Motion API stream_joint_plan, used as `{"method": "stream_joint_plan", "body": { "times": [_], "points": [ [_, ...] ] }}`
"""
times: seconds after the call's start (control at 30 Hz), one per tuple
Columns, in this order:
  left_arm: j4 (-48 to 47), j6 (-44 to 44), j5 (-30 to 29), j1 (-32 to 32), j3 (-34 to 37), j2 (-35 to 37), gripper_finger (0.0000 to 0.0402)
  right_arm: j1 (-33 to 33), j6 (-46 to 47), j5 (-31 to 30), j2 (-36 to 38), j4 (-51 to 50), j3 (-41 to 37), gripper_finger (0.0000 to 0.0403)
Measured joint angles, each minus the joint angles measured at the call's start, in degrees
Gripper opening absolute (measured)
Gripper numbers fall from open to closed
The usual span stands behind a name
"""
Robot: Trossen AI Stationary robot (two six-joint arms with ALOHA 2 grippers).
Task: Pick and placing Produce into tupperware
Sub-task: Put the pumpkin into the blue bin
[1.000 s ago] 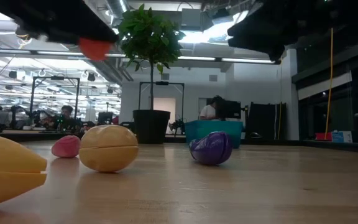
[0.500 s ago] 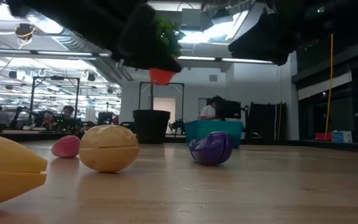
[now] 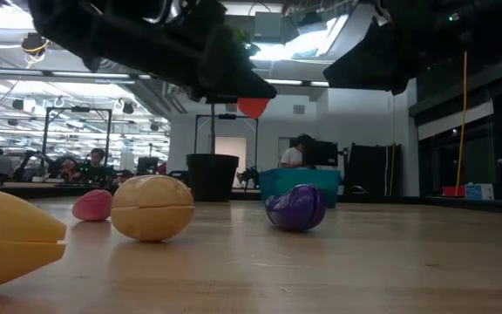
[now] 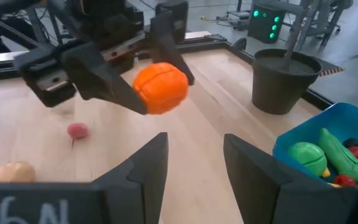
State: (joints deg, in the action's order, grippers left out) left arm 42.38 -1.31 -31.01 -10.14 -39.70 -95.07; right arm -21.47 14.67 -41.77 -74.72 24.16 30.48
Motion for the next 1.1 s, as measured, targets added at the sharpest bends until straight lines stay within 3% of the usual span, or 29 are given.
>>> {"method": "stream_joint_plan", "body": {
  "times": [0.2, 0.53, 0.8, 1.1],
  "points": [
    [1.38, -1.84, 6.94, 6.18, 0.0, -0.02, 0.0228, 0.04, -0.16, -6.24, 0.26, -1.01, 0.0, 0.0158],
    [4.88, -2.91, 21.2, 17.16, 0.0, -0.02, 0.0228, 3.46, 4.62, -3.88, 4.37, -10.47, -0.31, 0.0158],
    [7.92, -3.45, 31.44, 22.43, 0.0, -0.02, 0.0228, 4.76, 2.54, -3.52, 20.03, -6.04, -12.58, 0.0158],
    [7.67, -4.83, 35.54, 25.75, -4.28, -4.26, 0.0228, 4.76, -6.86, 0.35, 35.91, -2.52, -20.59, 0.0158]
  ]
}}
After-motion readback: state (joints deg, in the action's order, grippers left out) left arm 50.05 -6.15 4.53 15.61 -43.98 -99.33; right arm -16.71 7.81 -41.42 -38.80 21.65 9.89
